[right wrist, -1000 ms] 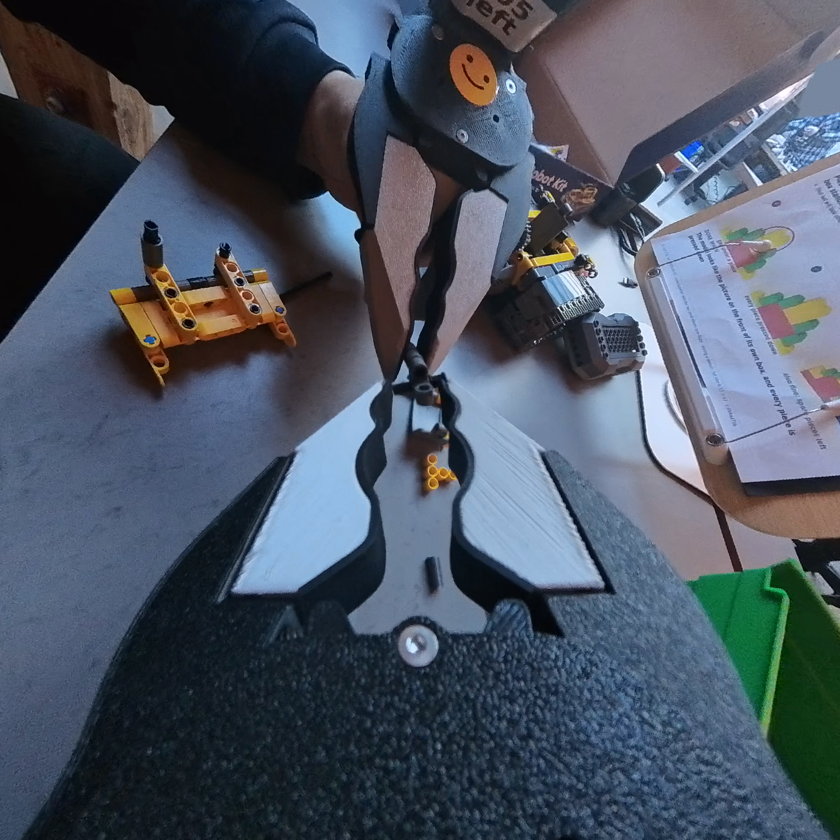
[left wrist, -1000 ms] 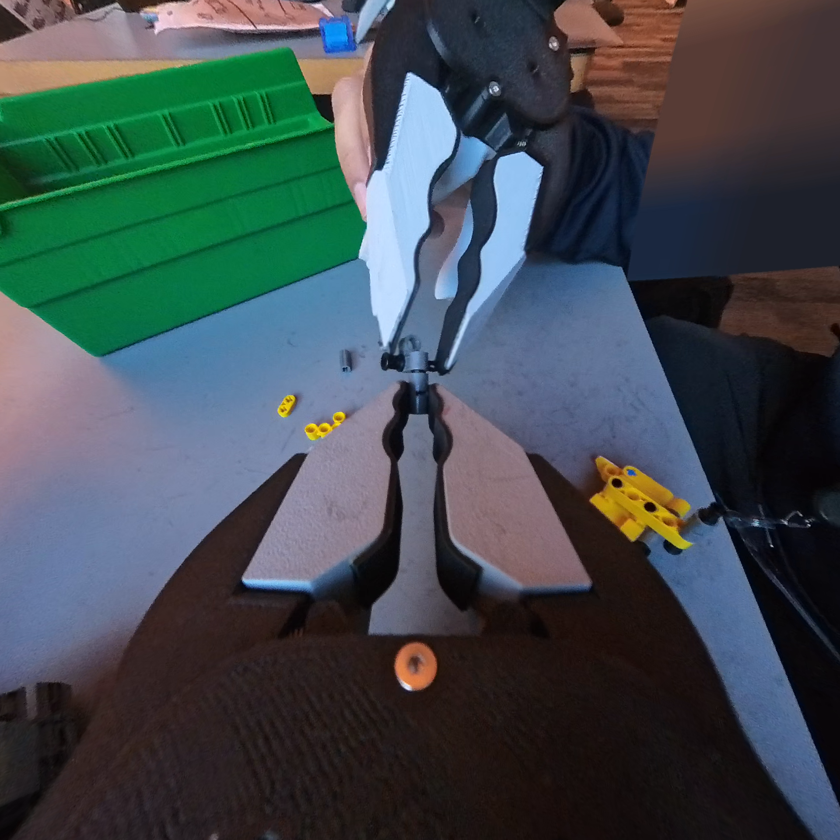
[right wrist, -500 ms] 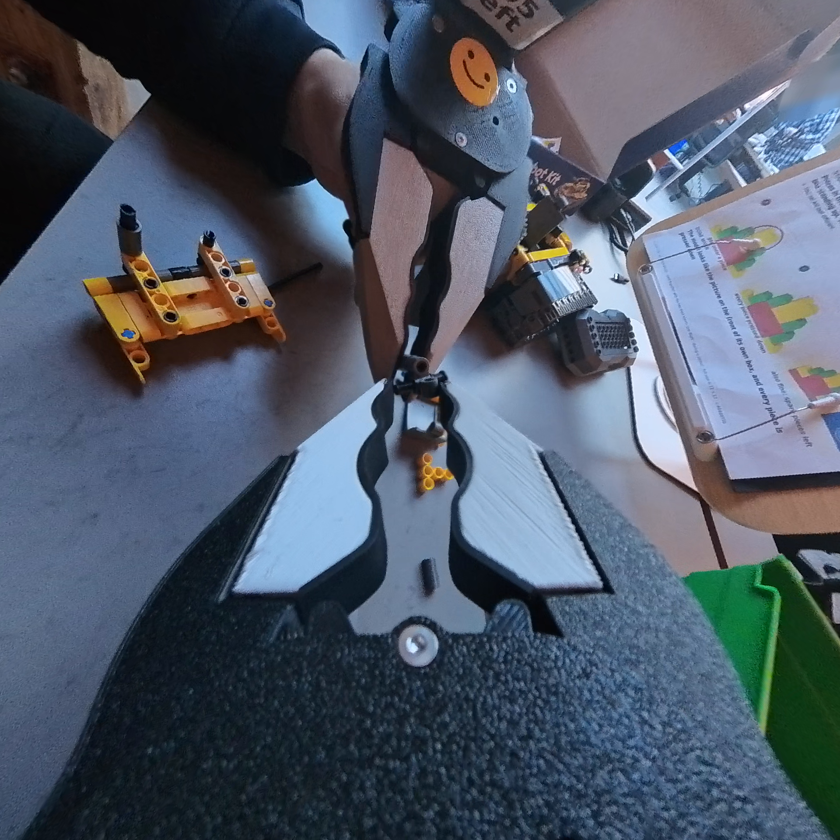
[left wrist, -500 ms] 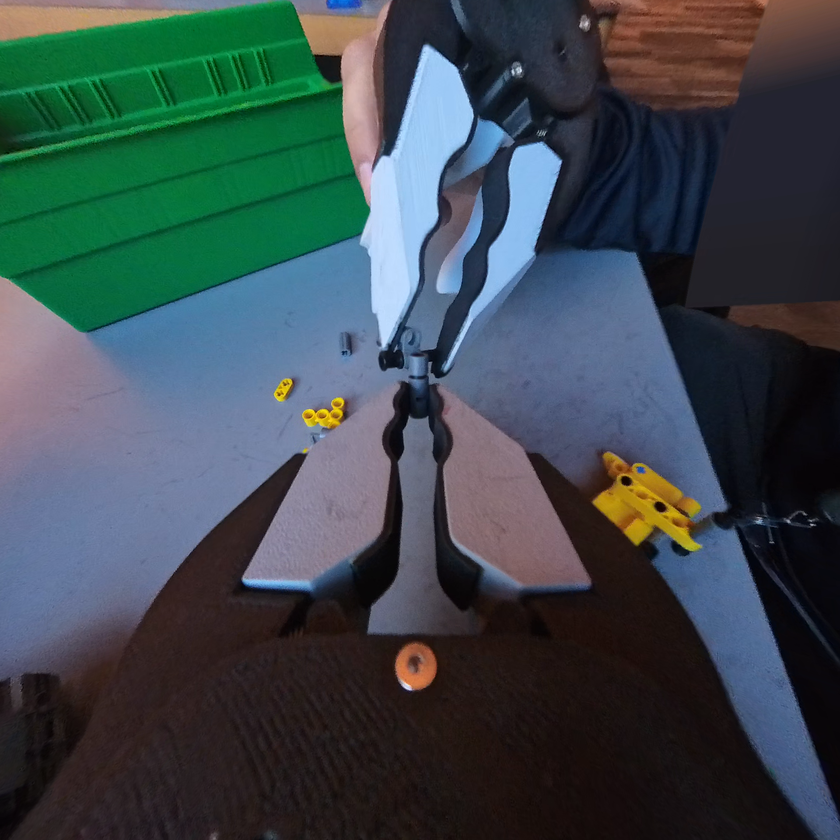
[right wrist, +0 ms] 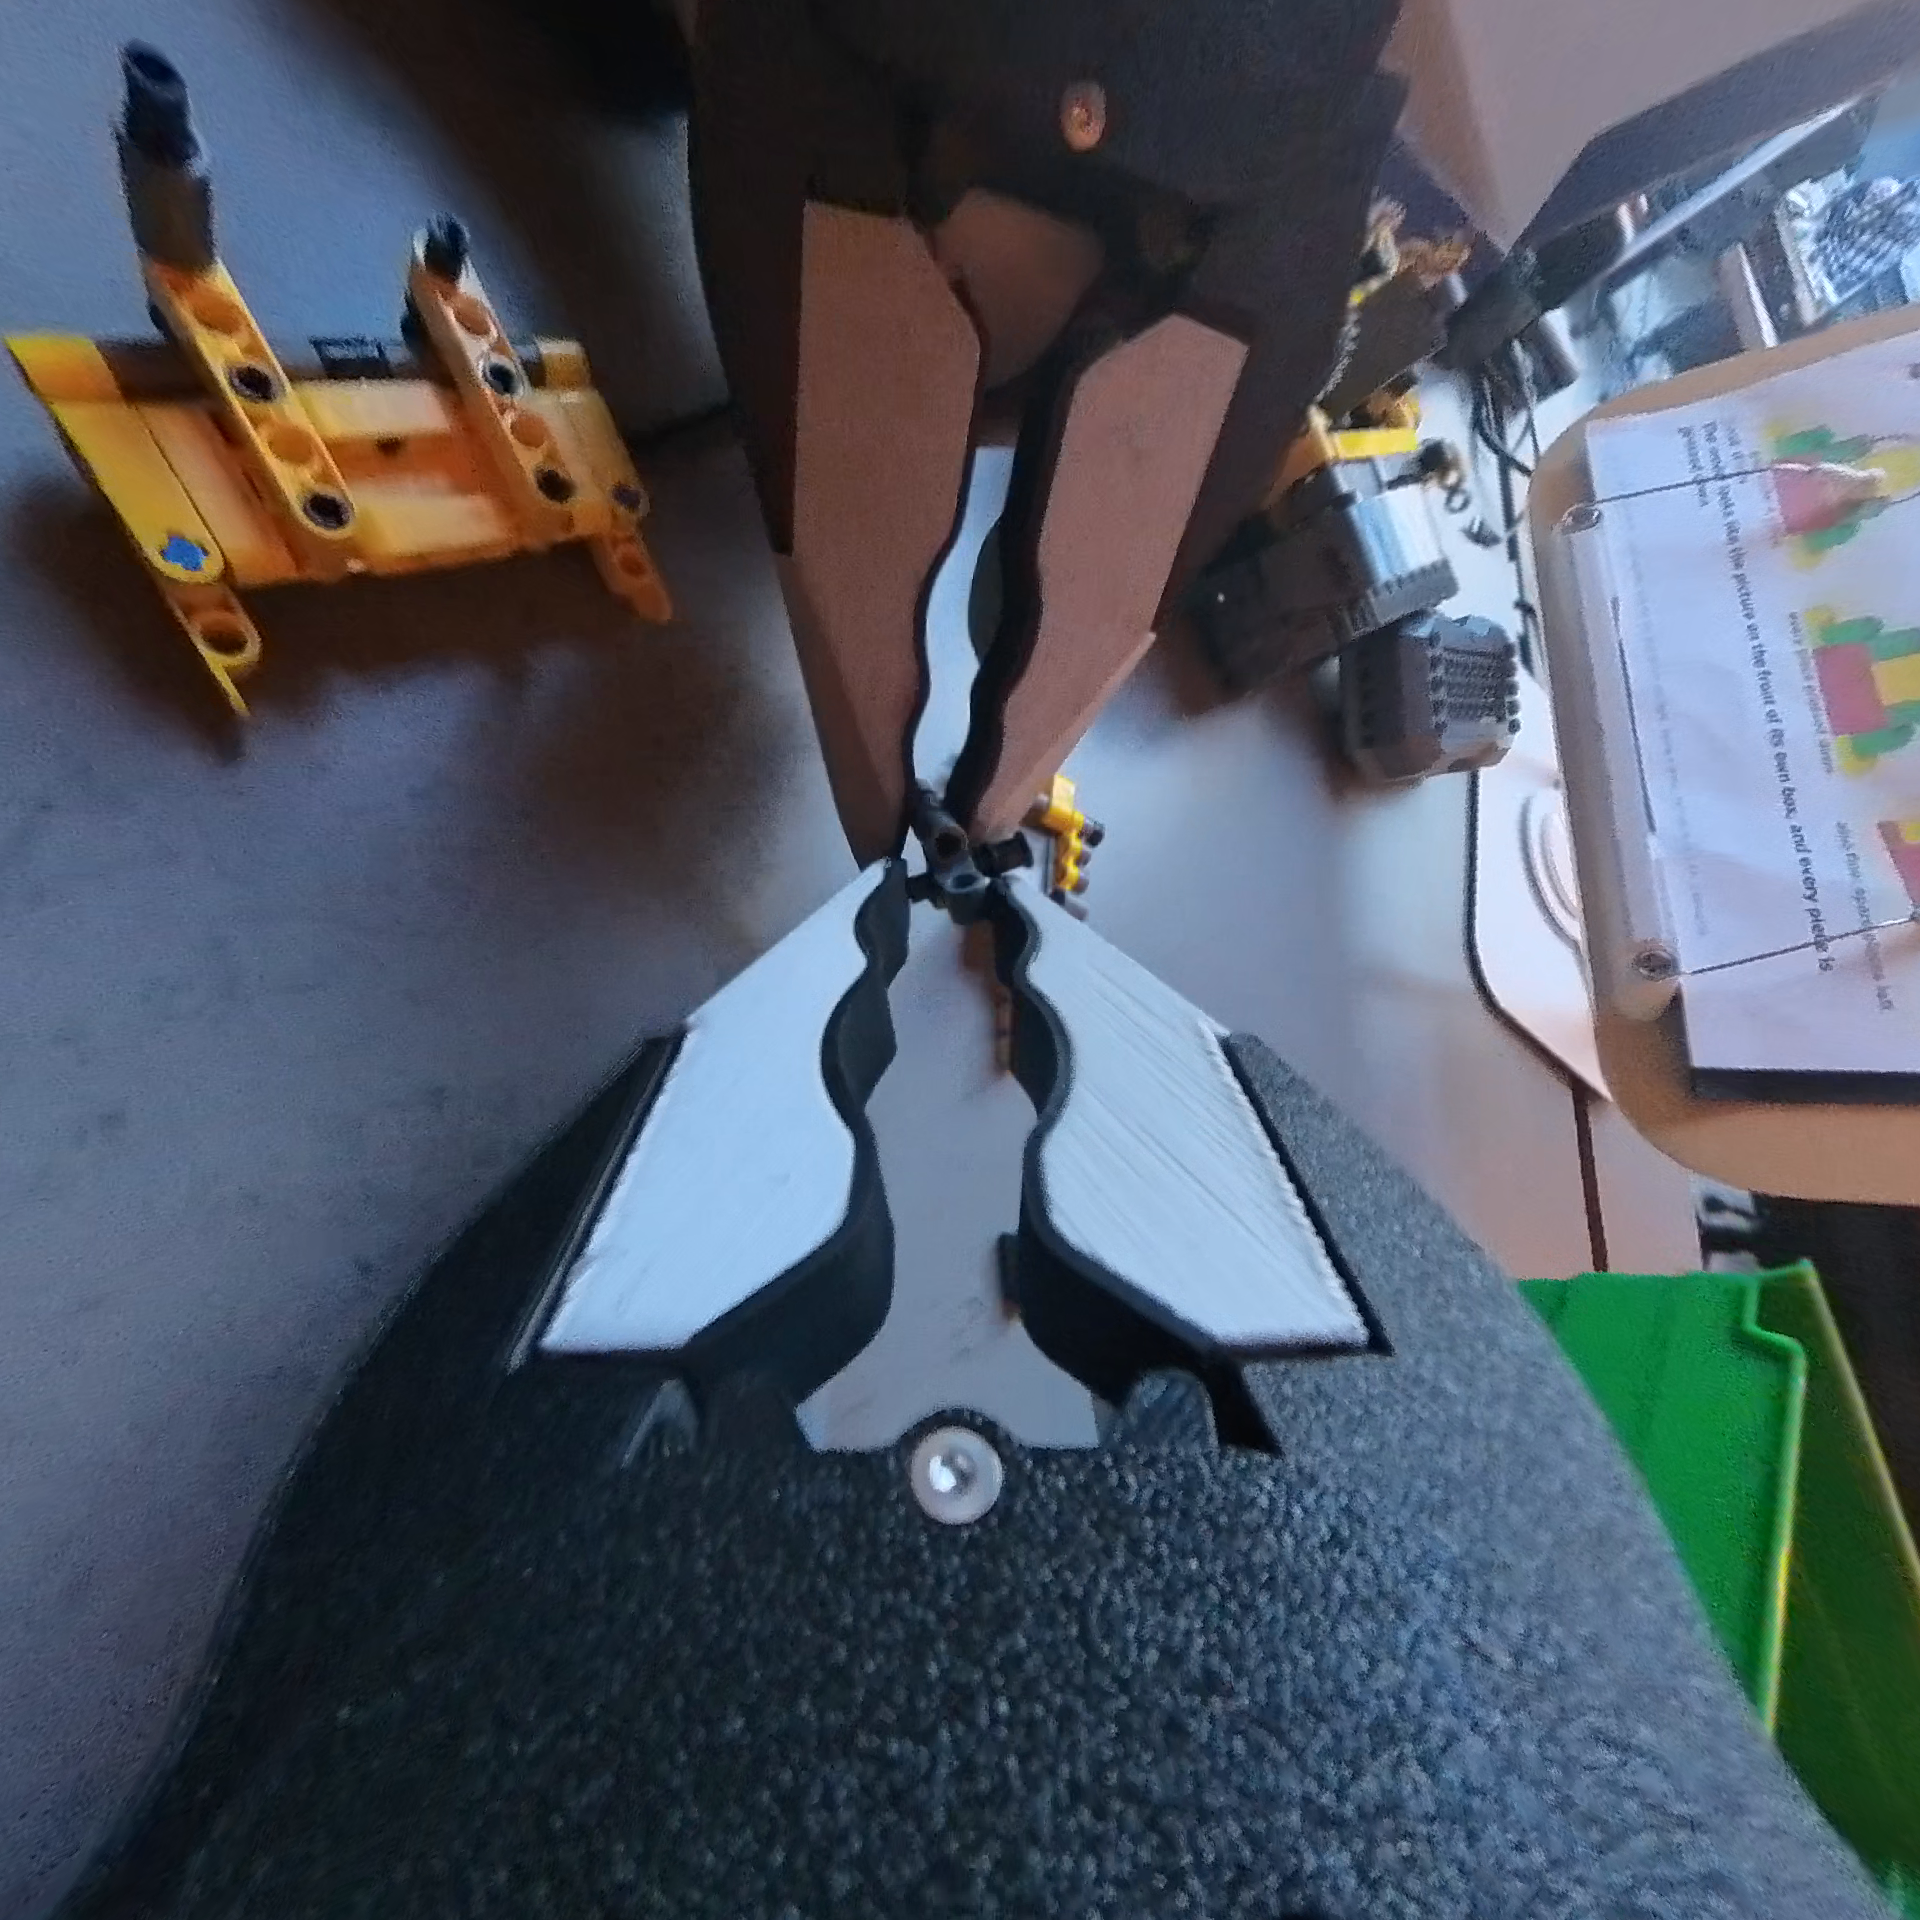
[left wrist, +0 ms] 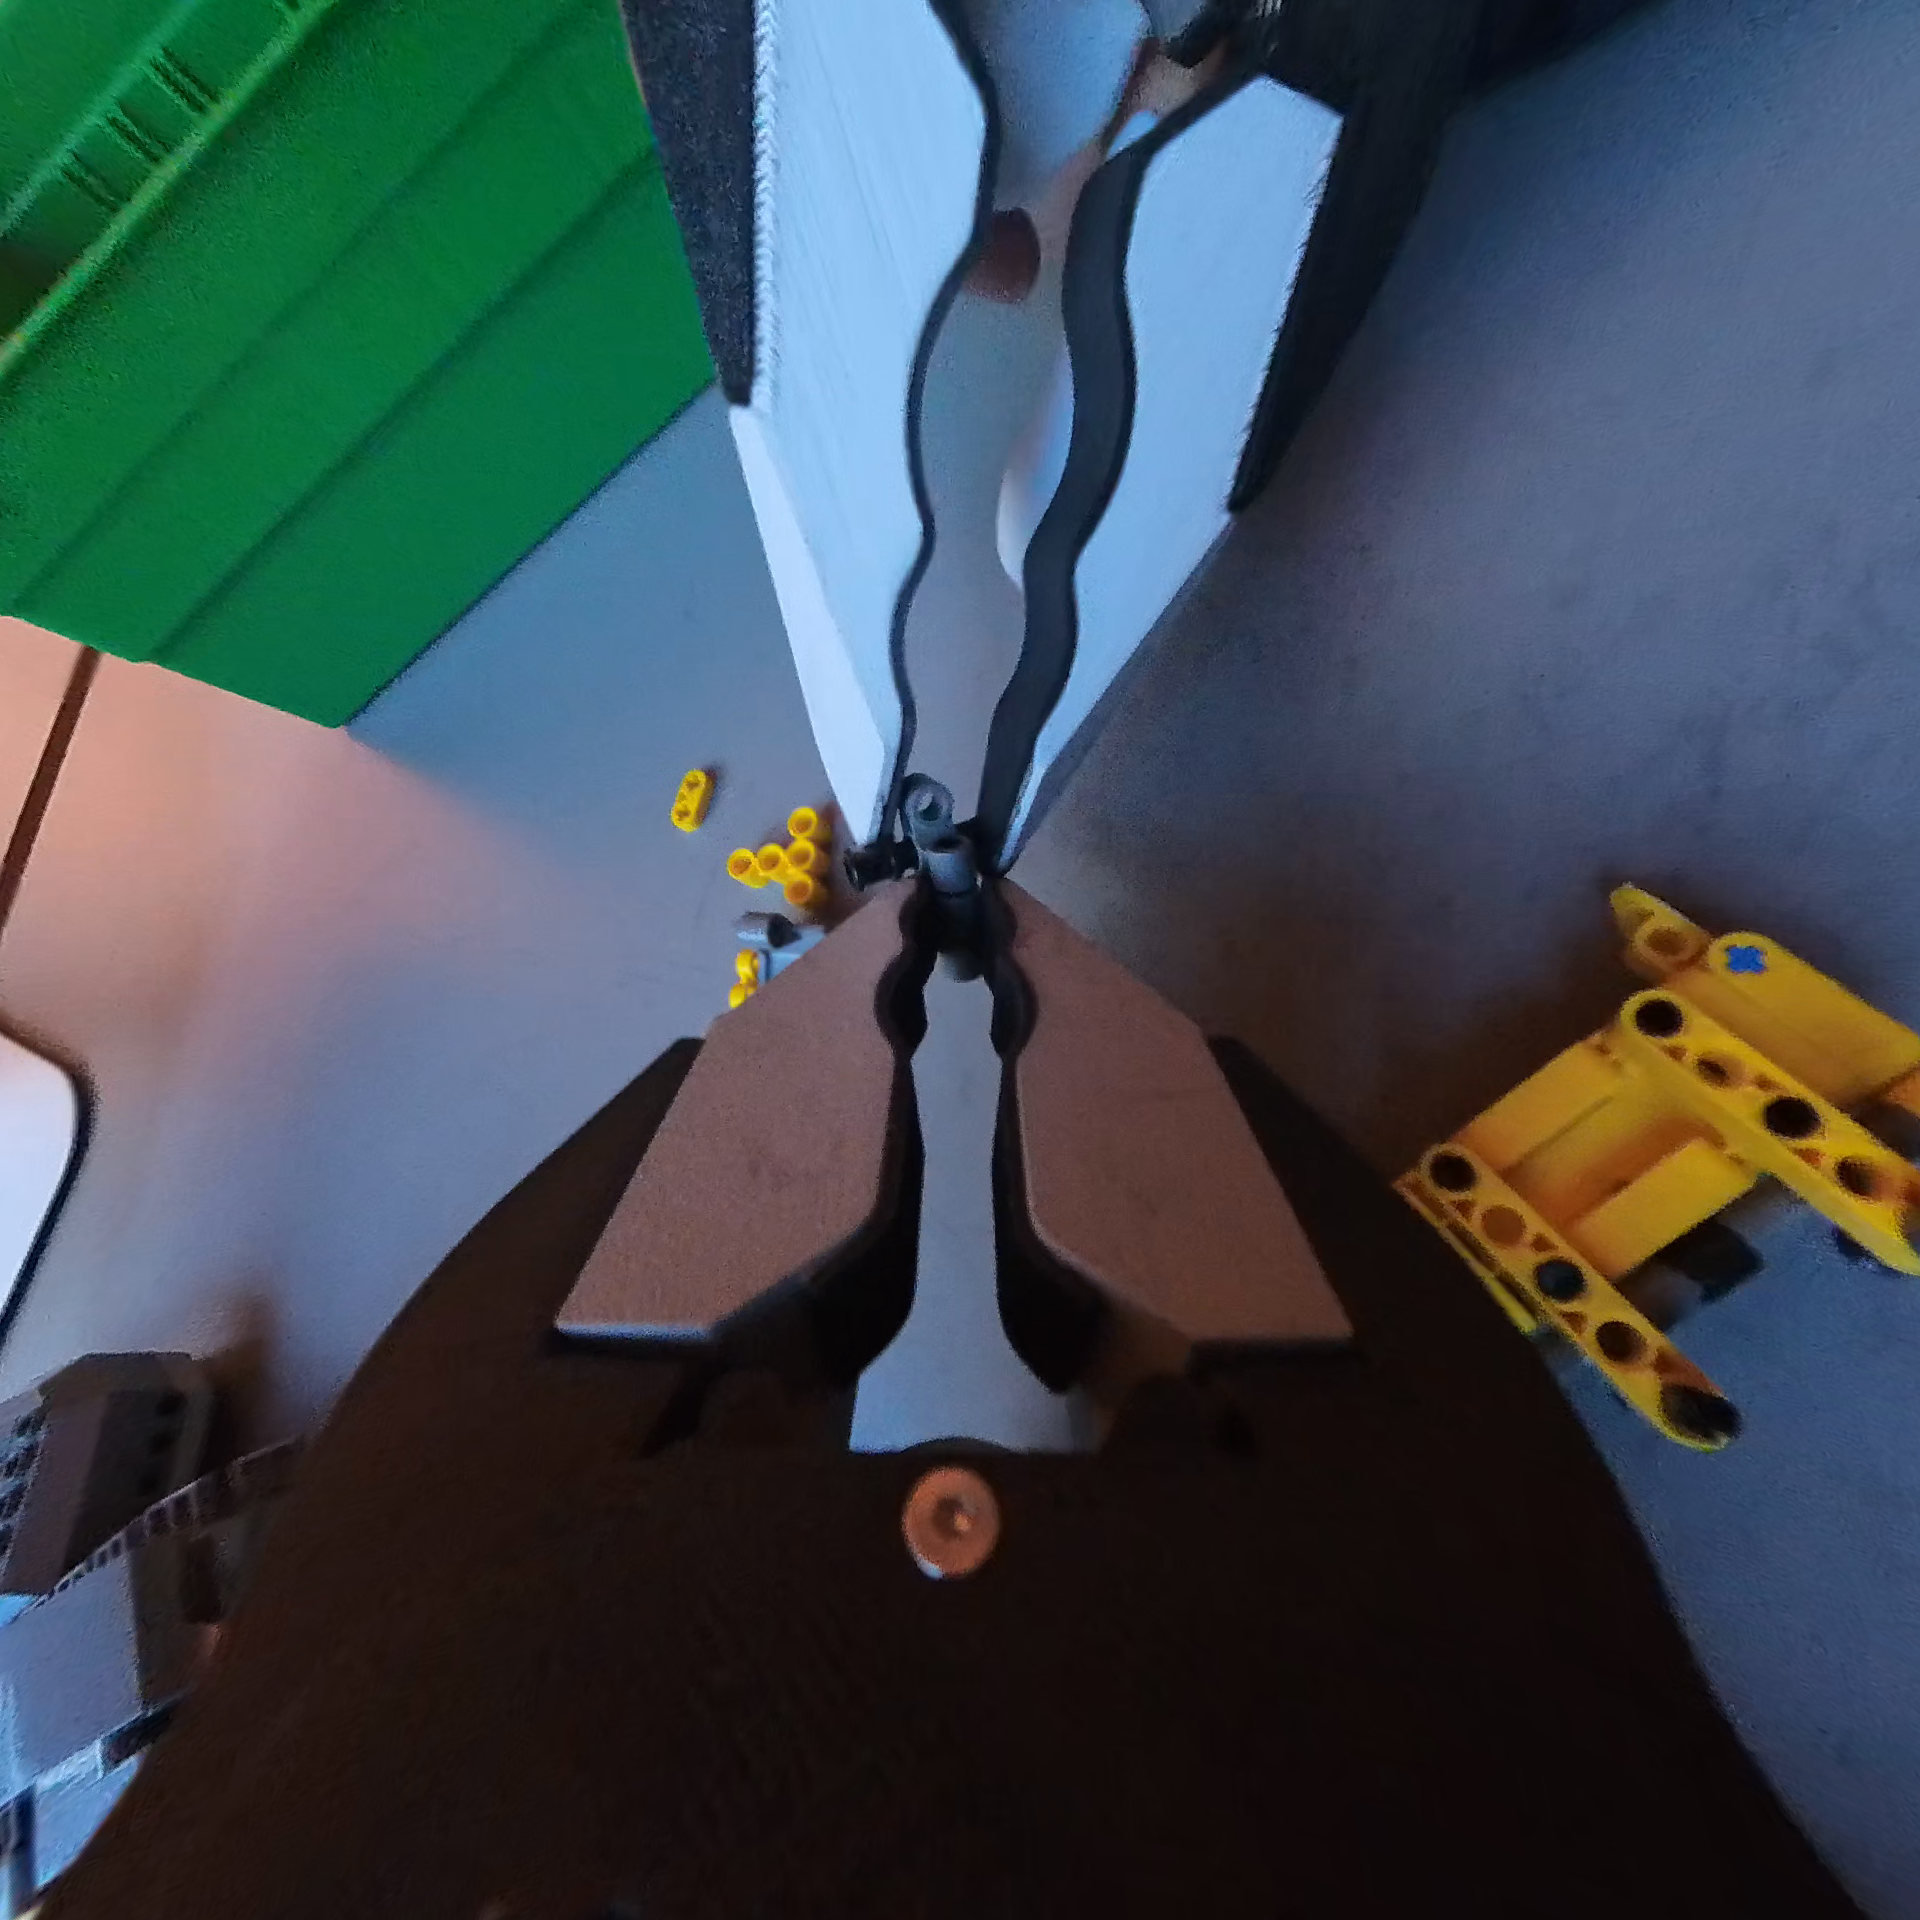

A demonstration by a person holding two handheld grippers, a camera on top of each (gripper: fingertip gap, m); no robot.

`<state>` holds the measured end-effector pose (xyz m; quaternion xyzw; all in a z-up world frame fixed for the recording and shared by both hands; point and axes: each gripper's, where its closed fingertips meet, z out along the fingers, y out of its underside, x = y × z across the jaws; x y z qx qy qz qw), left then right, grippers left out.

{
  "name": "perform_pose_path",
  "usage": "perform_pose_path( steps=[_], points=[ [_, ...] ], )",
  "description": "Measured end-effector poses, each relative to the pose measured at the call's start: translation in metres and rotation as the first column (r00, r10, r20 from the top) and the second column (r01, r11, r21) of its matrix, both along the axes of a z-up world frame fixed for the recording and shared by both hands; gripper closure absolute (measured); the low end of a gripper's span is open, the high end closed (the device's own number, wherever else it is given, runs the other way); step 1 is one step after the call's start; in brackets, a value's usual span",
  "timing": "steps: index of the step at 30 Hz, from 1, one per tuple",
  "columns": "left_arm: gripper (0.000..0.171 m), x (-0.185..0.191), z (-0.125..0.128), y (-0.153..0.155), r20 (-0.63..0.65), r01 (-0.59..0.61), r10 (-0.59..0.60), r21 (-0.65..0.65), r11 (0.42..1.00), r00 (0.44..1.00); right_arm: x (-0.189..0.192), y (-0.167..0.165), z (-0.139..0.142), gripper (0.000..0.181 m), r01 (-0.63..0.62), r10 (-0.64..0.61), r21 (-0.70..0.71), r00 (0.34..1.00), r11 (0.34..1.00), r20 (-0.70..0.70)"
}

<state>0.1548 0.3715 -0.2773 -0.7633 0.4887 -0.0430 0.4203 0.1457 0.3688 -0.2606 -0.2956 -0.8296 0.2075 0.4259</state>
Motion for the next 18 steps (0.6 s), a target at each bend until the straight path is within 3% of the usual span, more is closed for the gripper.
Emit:
perform_pose_path(
  steps=[1,4,9,12,16,18],
  points=[
    [0.167,0.001,-0.003,-0.001,-0.016,0.007,-0.007,-0.005,1.000,1.000,0.000,-0.001,-0.004,0.177,0.003,-0.003,0.013,1.000,1.000,0.011],
    [0.167,-0.001,-0.012,0.001,-0.057,-0.002,0.002,-0.013,1.000,0.998,0.000,0.002,-0.014,0.176,0.016,-0.018,0.042,0.999,0.999,0.046],
    [0.166,0.002,-0.014,0.004,0.001,0.000,0.000,-0.046,0.999,1.000,0.004,0.005,-0.017,0.174,0.036,-0.022,-0.147,0.995,0.989,0.097],
    [0.166,-0.005,-0.012,0.008,-0.071,-0.001,0.003,0.034,0.999,0.997,0.008,0.013,-0.012,0.172,0.068,-0.044,-0.227,0.993,0.971,0.106],
    [0.166,-0.004,-0.002,0.010,-0.112,0.031,-0.014,0.147,0.989,0.994,0.003,0.014,0.004,0.154,0.114,-0.069,-0.453,0.991,0.884,0.114],
    [0.166,-0.005,0.001,0.012,-0.140,0.038,-0.012,0.191,0.981,0.990,0.003,0.011,0.013,0.156,0.098,-0.051,-0.539,0.994,0.837,0.101]
  ],
)
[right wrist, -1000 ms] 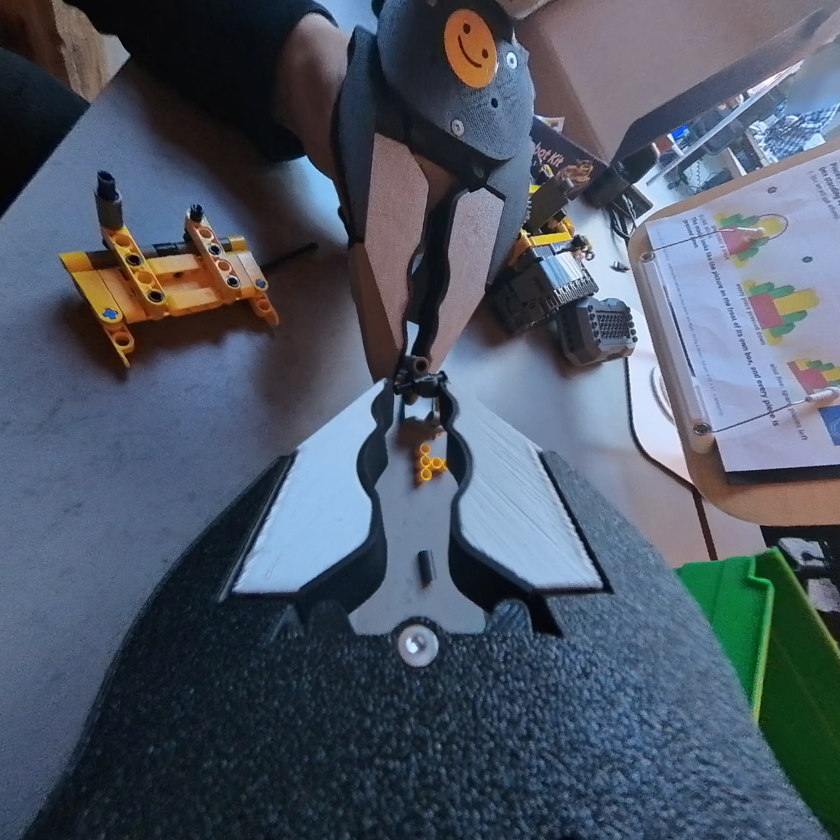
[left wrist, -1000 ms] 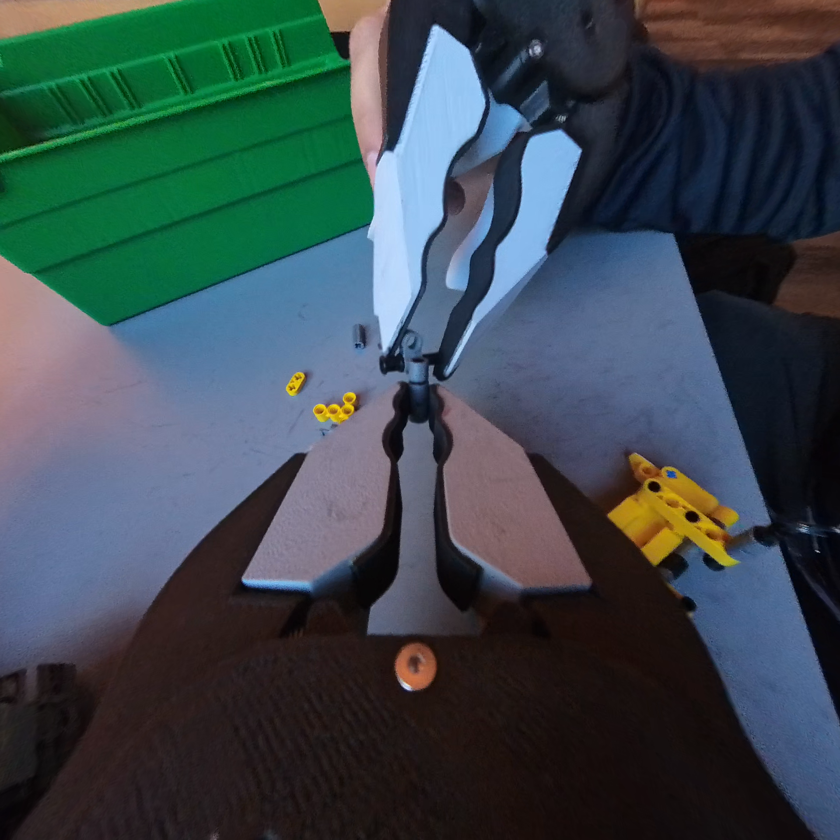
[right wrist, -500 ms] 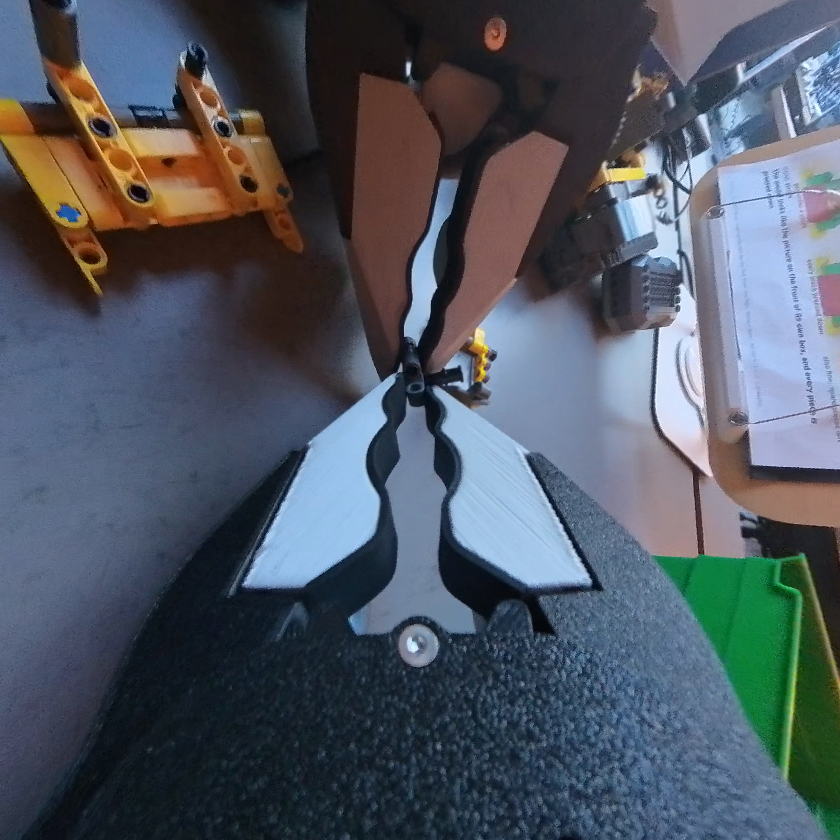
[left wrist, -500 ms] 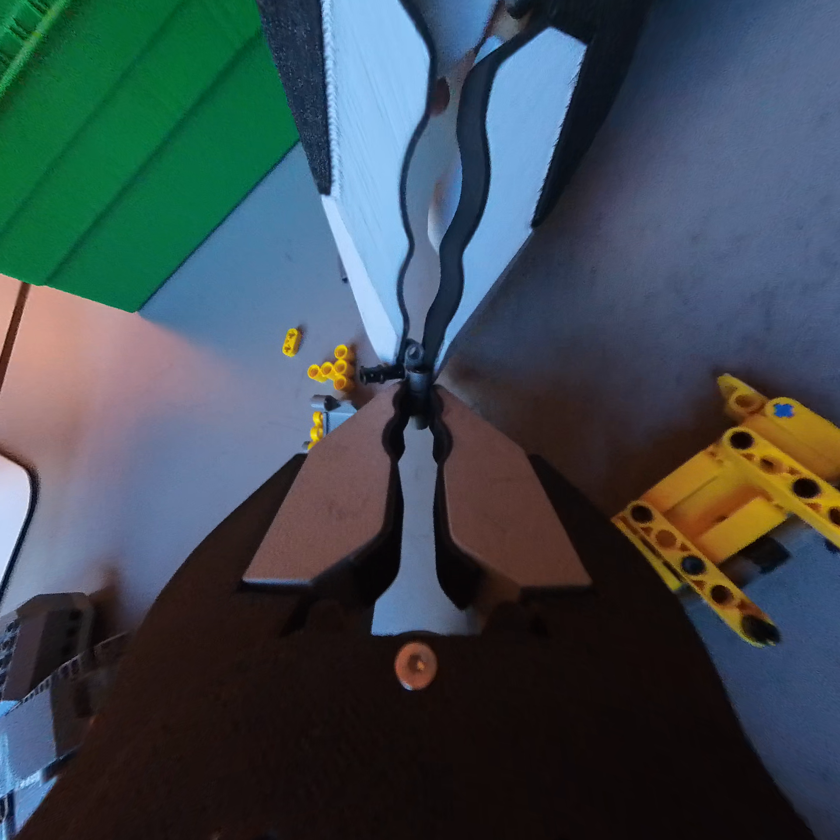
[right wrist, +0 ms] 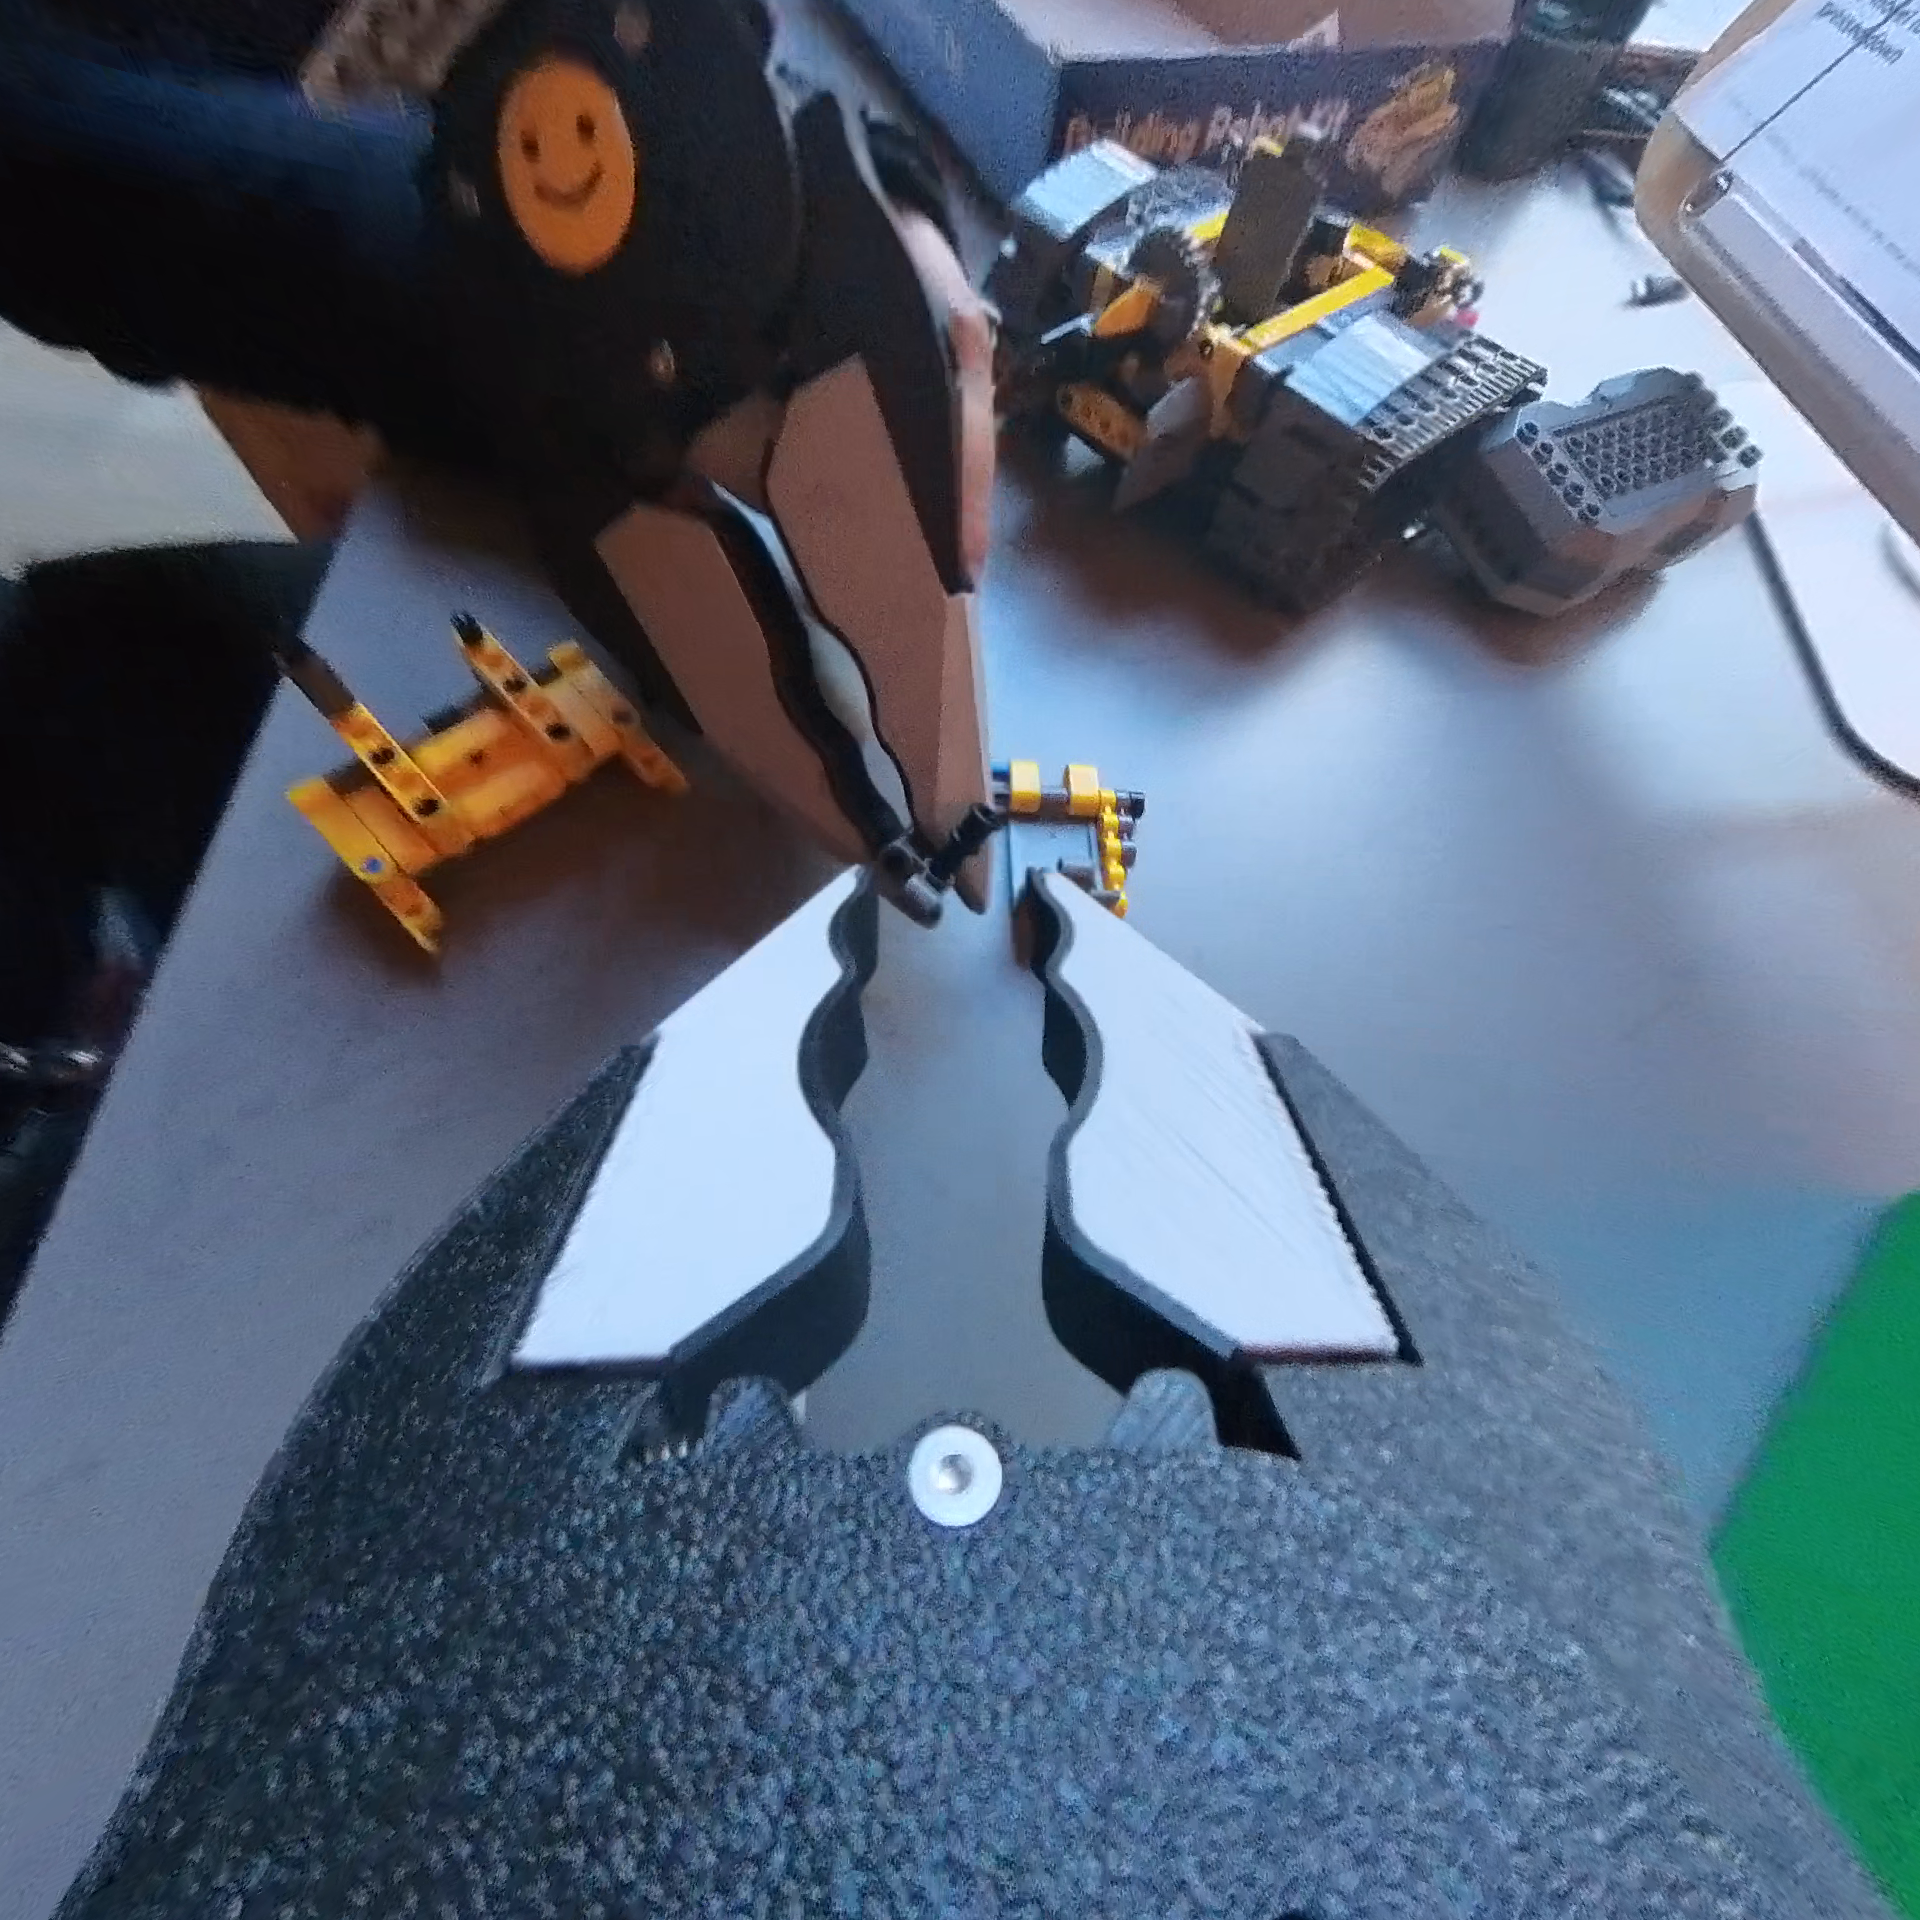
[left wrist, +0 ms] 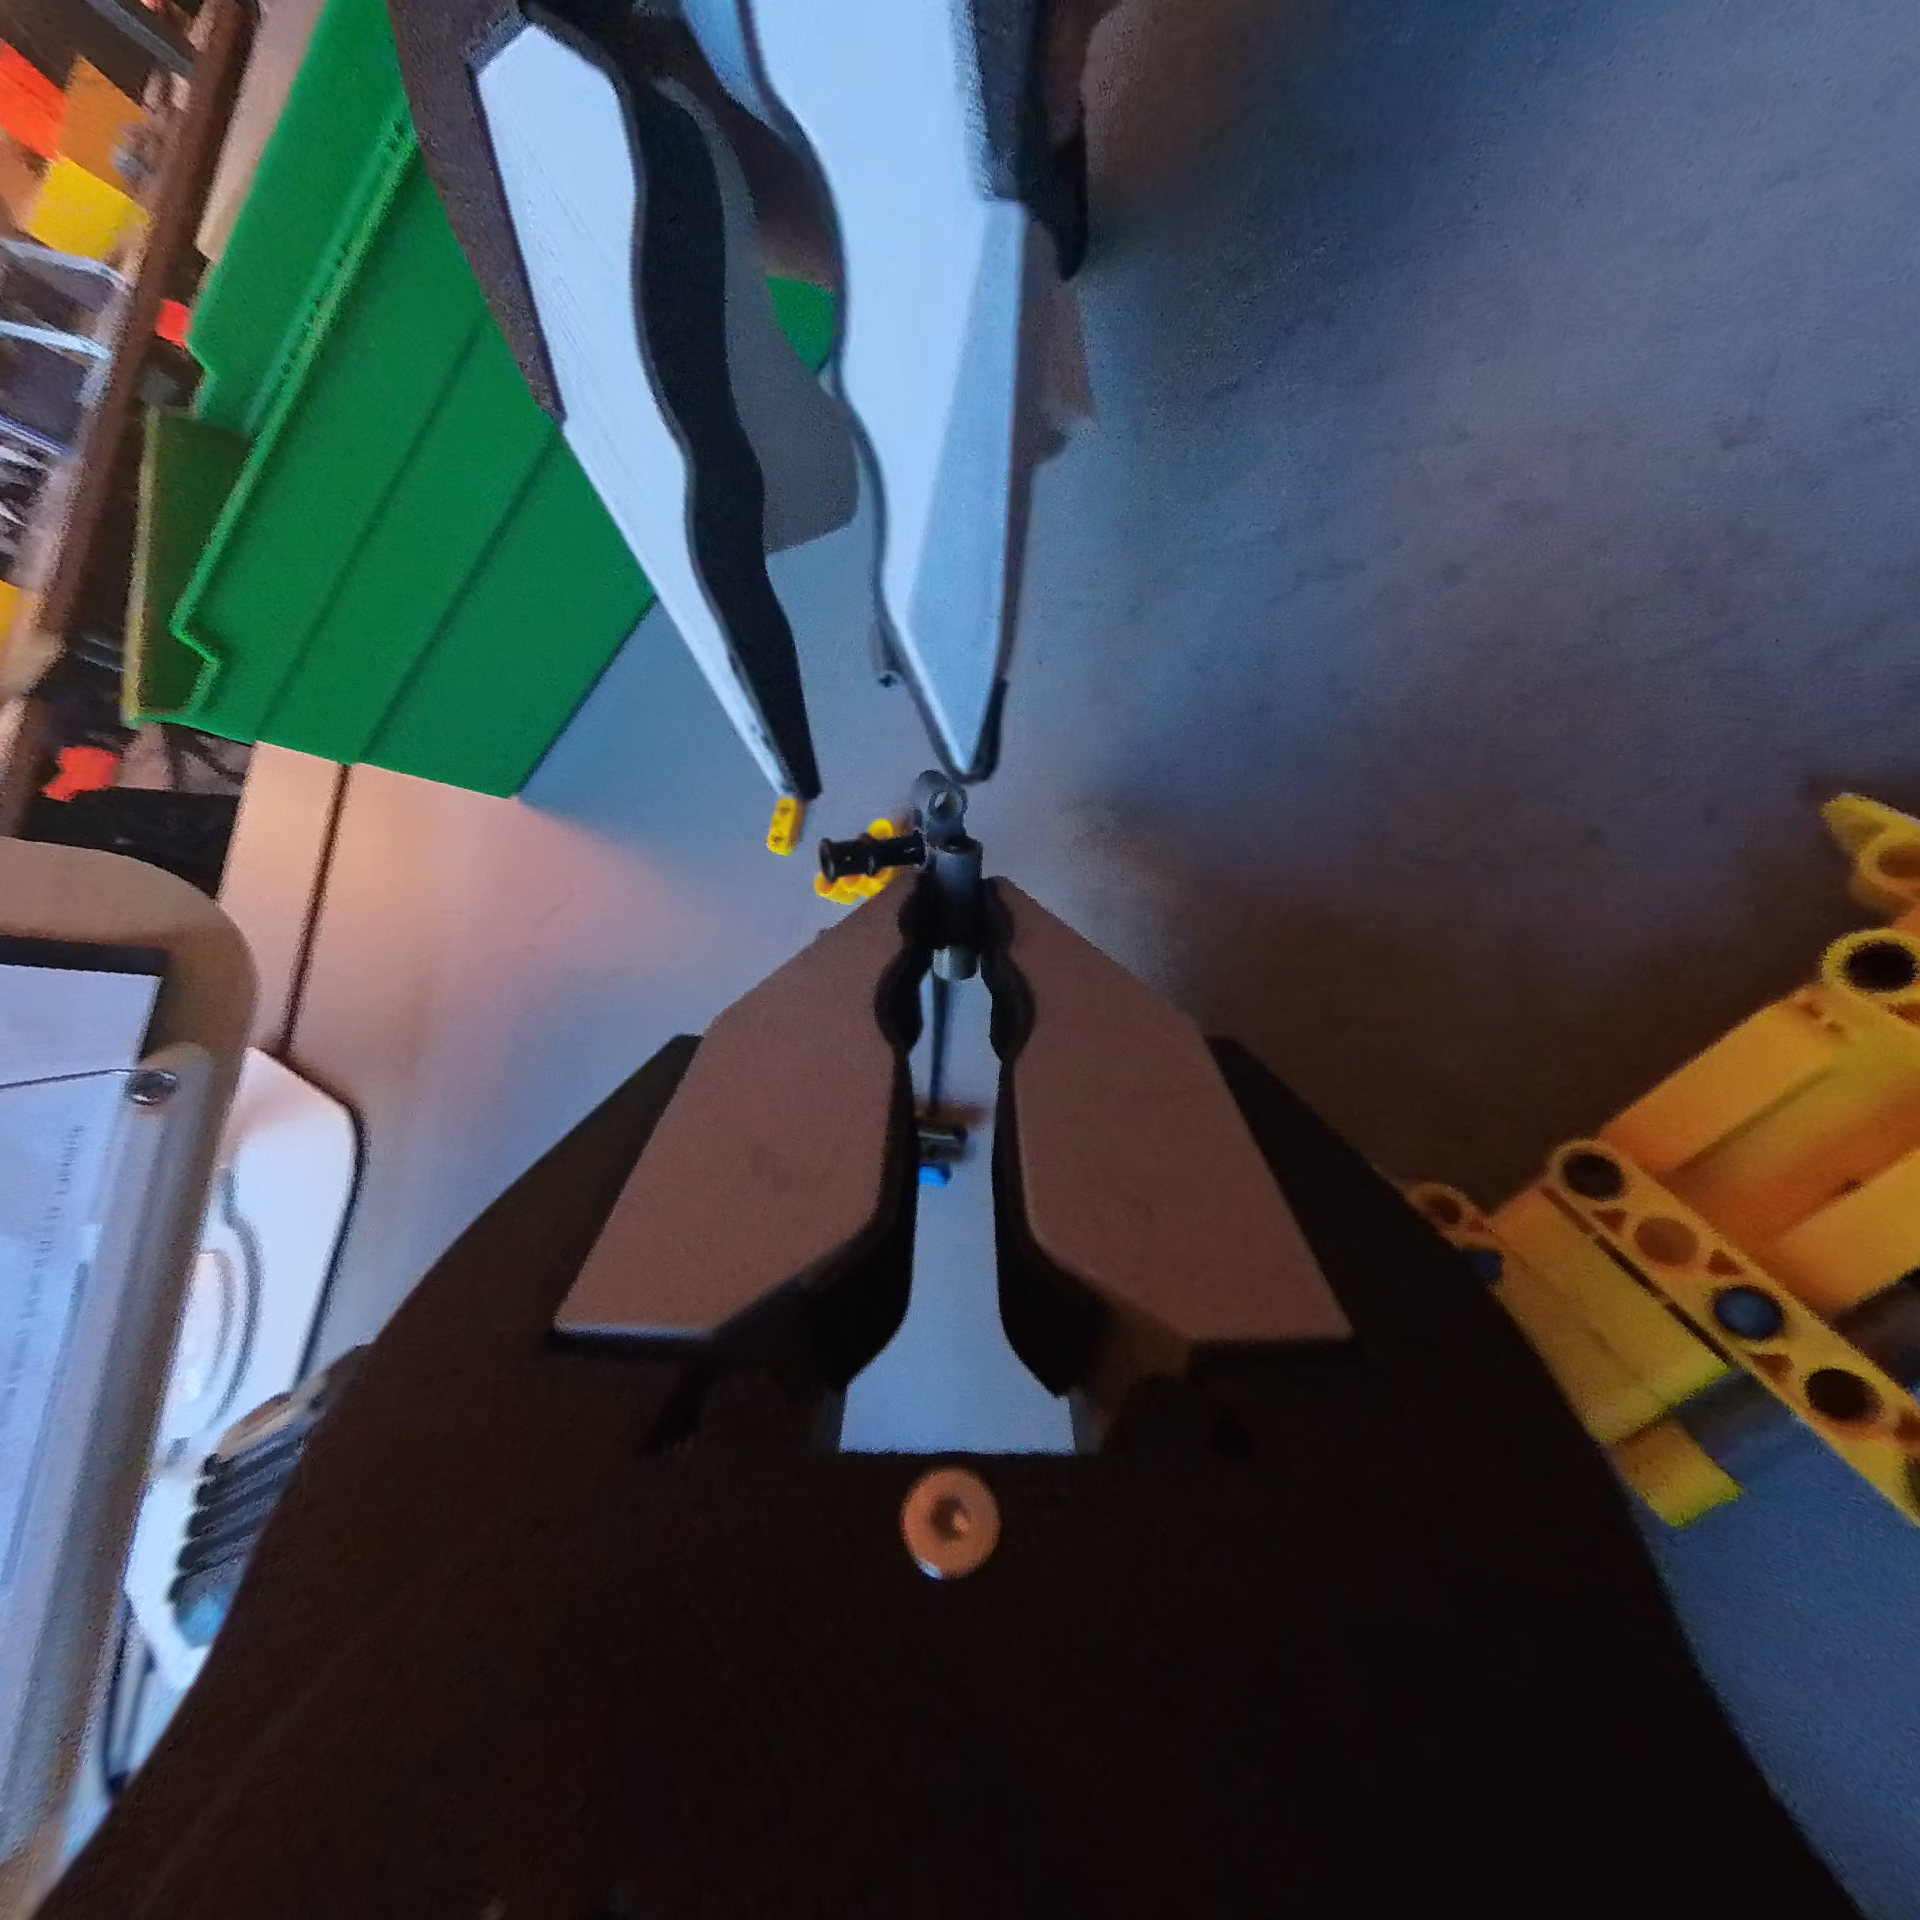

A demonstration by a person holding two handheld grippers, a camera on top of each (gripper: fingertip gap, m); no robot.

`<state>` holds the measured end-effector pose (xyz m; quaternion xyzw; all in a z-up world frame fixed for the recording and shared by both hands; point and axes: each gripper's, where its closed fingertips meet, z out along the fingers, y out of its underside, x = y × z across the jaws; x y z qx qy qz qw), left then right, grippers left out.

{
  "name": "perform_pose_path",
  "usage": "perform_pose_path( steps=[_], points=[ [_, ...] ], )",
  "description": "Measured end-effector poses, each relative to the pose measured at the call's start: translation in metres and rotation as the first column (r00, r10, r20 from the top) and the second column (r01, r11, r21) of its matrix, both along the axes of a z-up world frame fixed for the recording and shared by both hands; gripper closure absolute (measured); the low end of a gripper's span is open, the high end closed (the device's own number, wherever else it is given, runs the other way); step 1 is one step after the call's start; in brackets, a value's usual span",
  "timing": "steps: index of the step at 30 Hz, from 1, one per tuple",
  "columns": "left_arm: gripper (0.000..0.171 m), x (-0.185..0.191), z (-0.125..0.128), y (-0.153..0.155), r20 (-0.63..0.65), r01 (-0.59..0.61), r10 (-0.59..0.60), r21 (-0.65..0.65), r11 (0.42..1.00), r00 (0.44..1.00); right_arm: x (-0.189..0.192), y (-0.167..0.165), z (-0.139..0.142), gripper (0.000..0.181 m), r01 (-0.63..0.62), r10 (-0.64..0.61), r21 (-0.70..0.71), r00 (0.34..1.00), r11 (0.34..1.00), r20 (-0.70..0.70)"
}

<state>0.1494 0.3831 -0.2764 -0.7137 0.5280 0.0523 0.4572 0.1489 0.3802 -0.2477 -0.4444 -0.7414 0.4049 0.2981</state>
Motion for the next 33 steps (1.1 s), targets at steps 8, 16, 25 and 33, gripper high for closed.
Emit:
perform_pose_path(
  steps=[8,16,25,33],
  points=[
    [0.167,0.005,0.011,0.001,-0.176,0.067,-0.031,0.205,0.976,0.984,-0.006,-0.003,0.005,0.164,0.020,-0.014,-0.220,1.000,0.975,0.028],
    [0.166,-0.006,0.011,0.010,-0.098,-0.063,0.078,0.149,0.987,0.992,-0.015,0.003,0.006,0.179,0.099,-0.095,-0.204,0.995,0.974,0.031],
    [0.168,0.028,0.005,0.000,-0.311,0.091,-0.002,0.274,0.957,0.950,-0.032,0.023,0.070,0.180,0.113,-0.263,-0.612,0.951,0.783,-0.161],
    [0.166,-0.004,0.033,0.023,0.178,-0.155,0.134,0.109,0.982,0.975,-0.020,0.033,0.080,0.178,0.277,-0.347,-0.235,0.873,0.932,-0.344]
  ],
)
